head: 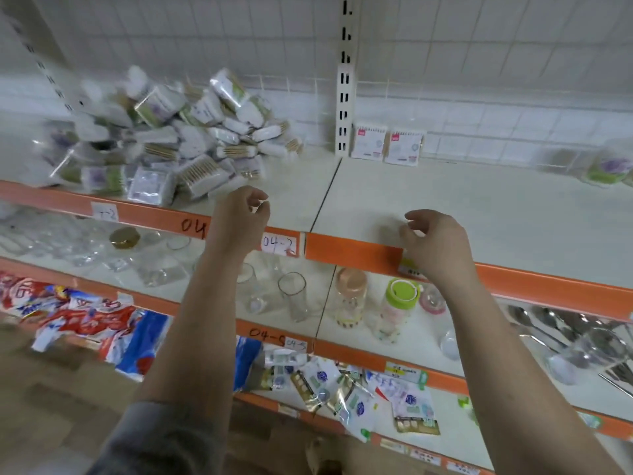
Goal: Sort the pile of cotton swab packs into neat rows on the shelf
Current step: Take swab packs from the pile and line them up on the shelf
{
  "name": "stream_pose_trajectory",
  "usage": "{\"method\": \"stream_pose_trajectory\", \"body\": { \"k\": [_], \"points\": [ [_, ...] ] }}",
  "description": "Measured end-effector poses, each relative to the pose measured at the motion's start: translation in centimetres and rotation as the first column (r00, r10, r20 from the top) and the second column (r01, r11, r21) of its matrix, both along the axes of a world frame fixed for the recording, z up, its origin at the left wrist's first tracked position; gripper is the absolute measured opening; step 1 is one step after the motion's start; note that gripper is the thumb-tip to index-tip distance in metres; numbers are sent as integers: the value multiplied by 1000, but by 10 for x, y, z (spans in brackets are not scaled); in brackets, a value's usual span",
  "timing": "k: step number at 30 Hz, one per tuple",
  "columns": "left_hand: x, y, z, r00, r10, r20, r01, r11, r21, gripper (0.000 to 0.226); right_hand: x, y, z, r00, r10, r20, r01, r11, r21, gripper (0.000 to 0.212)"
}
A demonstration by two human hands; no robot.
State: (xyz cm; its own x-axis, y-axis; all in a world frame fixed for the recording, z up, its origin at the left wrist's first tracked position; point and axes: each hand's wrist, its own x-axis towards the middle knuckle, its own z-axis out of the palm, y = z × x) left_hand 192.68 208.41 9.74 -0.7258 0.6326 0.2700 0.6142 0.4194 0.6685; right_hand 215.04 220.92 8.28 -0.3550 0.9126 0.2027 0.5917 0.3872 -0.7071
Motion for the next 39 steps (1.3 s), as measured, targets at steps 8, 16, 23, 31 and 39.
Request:
{"method": "stream_pose_trajectory", "body": {
  "k": [8,16,23,31,39],
  "points": [
    [-77,-12,6,993,104,-53,-103,994,30,24,-116,8,8,987,157,-40,-158,987,-8,30],
    [-166,3,22,983,155,-94,-152,988,32,25,-236,34,36,917,396,50,-394,918,-47,29],
    [-203,5,21,985,163,-63,-163,987,8,25,-319,54,46,928,371,3,-357,894,-271,36],
    [-232,8,22,993,86,-86,-84,996,27,22,-346,55,42,969,225,102,-199,955,-220,39],
    [-248,7,31,992,-71,-109,77,995,58,19,-354,49,31,998,44,50,-33,980,-194,30]
  ]
}}
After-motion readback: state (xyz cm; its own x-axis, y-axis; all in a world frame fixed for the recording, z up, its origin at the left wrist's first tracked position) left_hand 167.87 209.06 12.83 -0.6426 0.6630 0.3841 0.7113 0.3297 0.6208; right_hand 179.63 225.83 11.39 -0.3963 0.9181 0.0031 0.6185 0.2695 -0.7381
